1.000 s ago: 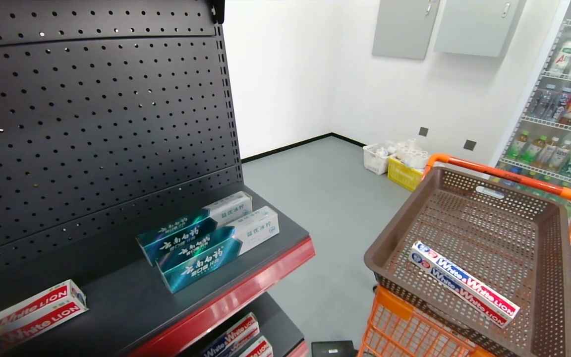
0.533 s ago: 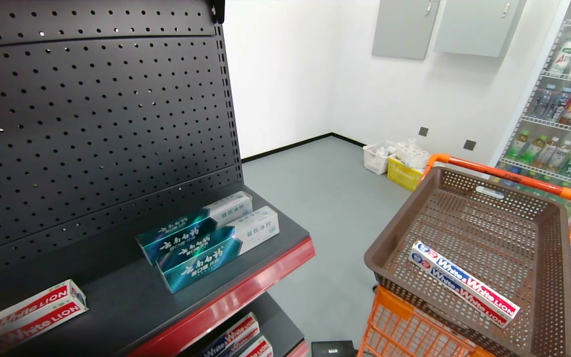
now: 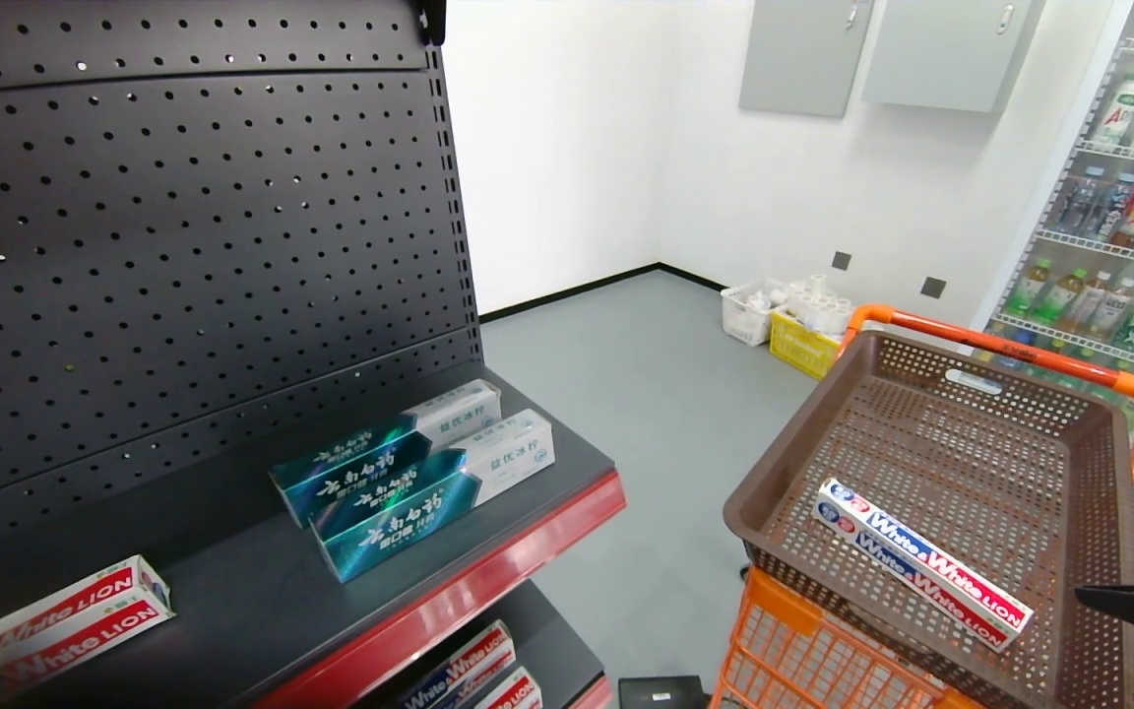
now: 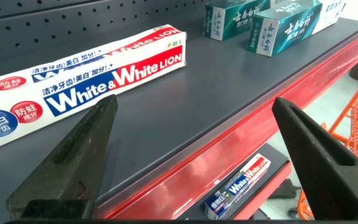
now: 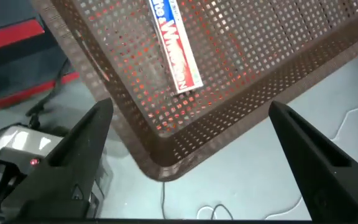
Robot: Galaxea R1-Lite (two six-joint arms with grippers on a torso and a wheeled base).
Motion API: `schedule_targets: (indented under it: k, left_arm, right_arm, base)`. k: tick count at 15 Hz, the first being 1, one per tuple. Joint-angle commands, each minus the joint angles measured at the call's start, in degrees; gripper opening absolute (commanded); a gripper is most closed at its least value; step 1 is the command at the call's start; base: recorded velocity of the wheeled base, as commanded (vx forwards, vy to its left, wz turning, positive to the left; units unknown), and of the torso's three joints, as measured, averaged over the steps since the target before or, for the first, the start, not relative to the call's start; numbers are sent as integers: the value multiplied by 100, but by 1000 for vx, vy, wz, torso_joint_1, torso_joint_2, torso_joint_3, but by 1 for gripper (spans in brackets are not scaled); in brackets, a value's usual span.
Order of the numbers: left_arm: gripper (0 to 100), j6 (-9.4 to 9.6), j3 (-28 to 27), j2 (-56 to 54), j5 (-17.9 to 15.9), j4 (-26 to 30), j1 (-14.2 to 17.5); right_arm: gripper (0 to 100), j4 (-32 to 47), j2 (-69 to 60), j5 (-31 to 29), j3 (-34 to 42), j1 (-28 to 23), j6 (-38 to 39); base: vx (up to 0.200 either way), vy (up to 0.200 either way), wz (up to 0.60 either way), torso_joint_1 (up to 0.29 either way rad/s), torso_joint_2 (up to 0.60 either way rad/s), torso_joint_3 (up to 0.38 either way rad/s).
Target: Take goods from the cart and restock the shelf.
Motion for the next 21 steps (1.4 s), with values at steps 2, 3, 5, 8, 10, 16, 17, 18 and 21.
schedule_targets:
  k: [2, 3, 5, 8, 10, 16, 17, 18, 21]
  left_arm:
    - [100, -2, 0, 7, 4, -1, 2]
    - [100, -2, 0, 7, 4, -1, 2]
    - [100, -10, 0, 7, 4, -1, 2]
    - [100, -2, 0, 7, -5, -1, 2]
    - [100, -10, 0, 7, 4, -1, 2]
    - [100, -2, 0, 7, 4, -1, 2]
    - [100, -2, 0, 7, 4, -1, 2]
    - [100, -2, 0, 7, 4, -1, 2]
    - [100, -2, 0, 7, 4, -1, 2]
  right_arm:
    - [100, 4, 940, 241, -464, -77, -381]
    - [100, 4, 1107, 233, -543, -60, -443]
    - [100, 4, 1555, 224, -649, 54, -584]
    - [100, 4, 2179, 215, -965, 221, -918]
    - [100, -23, 2565, 233, -1202, 344, -1005]
    - [100, -119, 3357, 215, -1589, 547, -1278]
    - [100, -154, 3506, 215, -1642, 582, -1278]
    - [100, -207, 3620, 206, -1738, 599, -1269]
    - [100, -260, 3919, 206, -1914, 652, -1269]
  base:
    - [0, 0, 0, 0, 0, 0]
    - [0, 0, 0, 0, 0, 0]
    - [0, 0, 0, 0, 0, 0]
    - [0, 0, 0, 0, 0, 0]
    - [0, 0, 0, 0, 0, 0]
    - [0, 0, 0, 0, 0, 0]
    - [0, 0, 0, 0, 0, 0]
    - [0, 0, 0, 0, 0, 0]
    - [0, 0, 0, 0, 0, 0]
